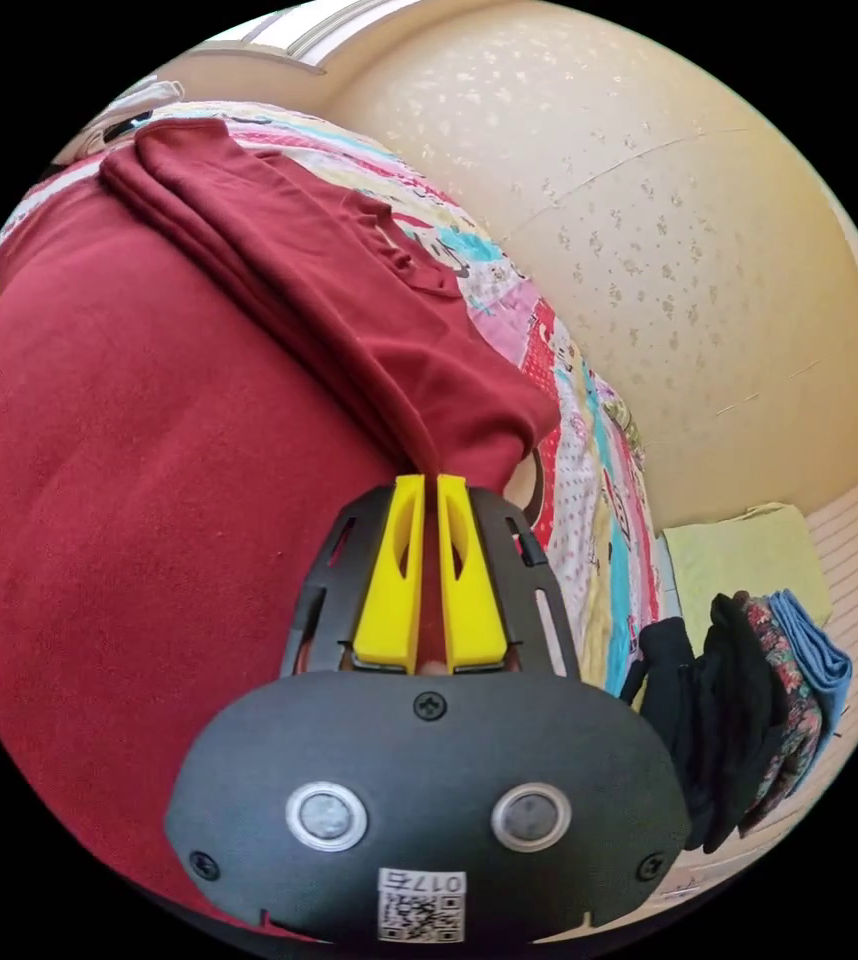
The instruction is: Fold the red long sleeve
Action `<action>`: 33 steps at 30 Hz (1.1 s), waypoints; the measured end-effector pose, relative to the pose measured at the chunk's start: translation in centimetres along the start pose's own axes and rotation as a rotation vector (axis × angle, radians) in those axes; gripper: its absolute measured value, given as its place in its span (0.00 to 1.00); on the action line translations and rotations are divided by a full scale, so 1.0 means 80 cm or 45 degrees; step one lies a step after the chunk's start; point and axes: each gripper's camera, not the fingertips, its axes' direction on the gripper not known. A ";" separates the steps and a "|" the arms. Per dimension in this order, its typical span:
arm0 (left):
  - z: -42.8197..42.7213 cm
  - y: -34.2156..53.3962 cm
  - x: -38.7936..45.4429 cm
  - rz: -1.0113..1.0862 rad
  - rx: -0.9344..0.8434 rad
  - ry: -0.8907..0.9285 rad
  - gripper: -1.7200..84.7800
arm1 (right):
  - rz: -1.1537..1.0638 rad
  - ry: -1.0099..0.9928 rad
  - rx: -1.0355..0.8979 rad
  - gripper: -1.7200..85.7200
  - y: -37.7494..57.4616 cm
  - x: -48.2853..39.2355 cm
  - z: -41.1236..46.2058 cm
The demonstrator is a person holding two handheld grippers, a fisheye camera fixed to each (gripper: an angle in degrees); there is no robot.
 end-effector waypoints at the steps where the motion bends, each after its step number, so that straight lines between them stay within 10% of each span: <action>1: -0.002 0.002 -0.011 -0.051 0.006 0.063 0.01 | 0.085 -0.160 -0.064 0.04 -0.002 0.028 -0.008; 5: -0.012 0.024 -0.026 -0.064 0.043 0.149 0.01 | 0.344 -0.605 -0.239 0.03 0.033 0.086 -0.018; 18: -0.042 0.234 0.093 0.306 0.239 -0.784 0.01 | 0.779 -0.697 -0.019 0.03 0.273 0.126 -0.136; 21: -0.036 0.269 0.076 0.242 0.493 -0.711 0.01 | 0.901 -0.701 0.087 0.04 0.292 0.130 -0.138; 28: -0.072 0.249 0.077 0.260 0.087 -0.596 0.02 | 0.894 -0.973 0.010 0.11 0.318 0.174 -0.175; 33: -0.160 0.296 0.077 0.232 0.229 -0.384 0.08 | 0.938 -1.242 0.244 0.21 0.382 0.211 -0.235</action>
